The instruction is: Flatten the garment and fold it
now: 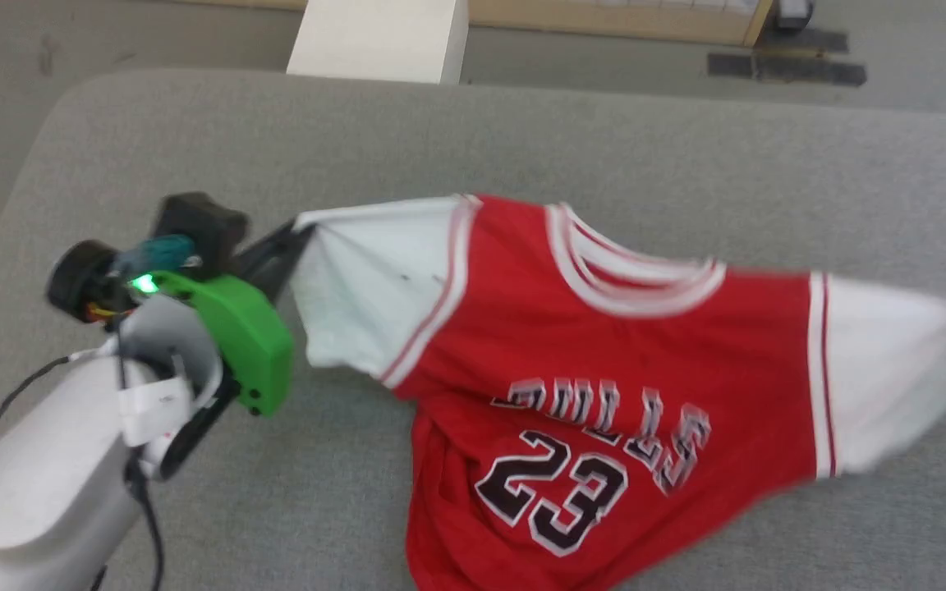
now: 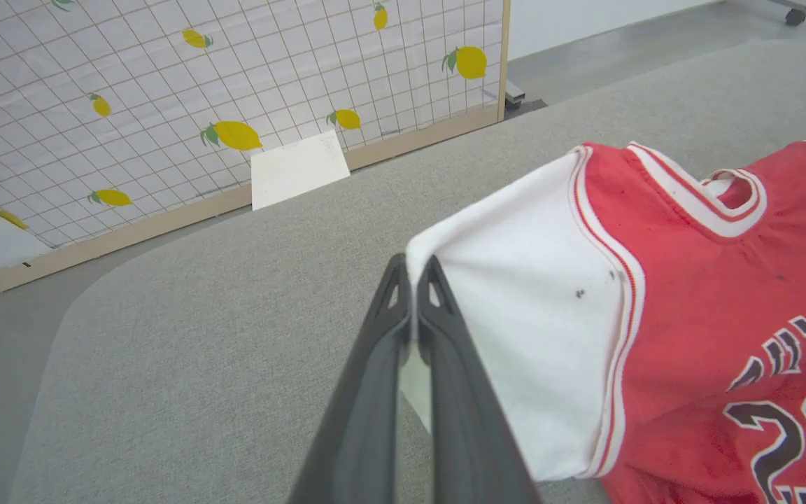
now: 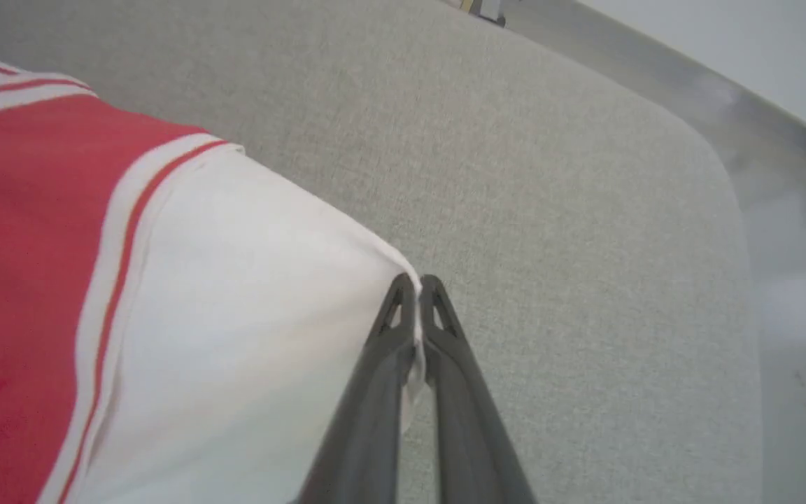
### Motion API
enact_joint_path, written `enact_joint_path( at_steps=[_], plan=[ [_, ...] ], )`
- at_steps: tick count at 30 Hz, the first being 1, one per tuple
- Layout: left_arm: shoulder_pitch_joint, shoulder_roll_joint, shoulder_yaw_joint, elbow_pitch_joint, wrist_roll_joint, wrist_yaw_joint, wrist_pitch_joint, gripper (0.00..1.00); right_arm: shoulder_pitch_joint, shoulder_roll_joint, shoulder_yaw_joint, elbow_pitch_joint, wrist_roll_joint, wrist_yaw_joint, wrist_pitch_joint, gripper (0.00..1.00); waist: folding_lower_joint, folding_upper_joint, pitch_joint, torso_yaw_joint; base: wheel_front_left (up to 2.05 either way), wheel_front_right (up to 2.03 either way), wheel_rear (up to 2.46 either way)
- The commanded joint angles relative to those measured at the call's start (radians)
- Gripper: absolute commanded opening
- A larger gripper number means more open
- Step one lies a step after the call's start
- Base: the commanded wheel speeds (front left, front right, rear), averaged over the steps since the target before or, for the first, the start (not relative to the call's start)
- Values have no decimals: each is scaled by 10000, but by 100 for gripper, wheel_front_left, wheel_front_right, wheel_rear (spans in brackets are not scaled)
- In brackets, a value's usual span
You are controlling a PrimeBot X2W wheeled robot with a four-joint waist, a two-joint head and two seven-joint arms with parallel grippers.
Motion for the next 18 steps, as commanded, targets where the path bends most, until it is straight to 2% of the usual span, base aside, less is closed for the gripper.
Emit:
enact_joint_path(
  at_steps=[1, 8, 18],
  plan=[
    [221, 190, 231, -105, -131, 169, -243, 0, -332, -211, -75, -315, -21, -19, -232, 0, -1, 0, -830, -394, 0, 0, 0],
    [927, 889, 1371, -1018, -361, 1021, -1270, 0, -1017, -680, -398, -1865, -6, -19, -752, 0, -1, 0, -1787, -681, 0, 0, 0],
    [1232, 1875, 3078, -2624, -572, 2053, -2067, 0, -2324, -662, -810, -2969, 98, -19, -489, 0, -1, 0, -2101, -887, 0, 0, 0]
  ],
)
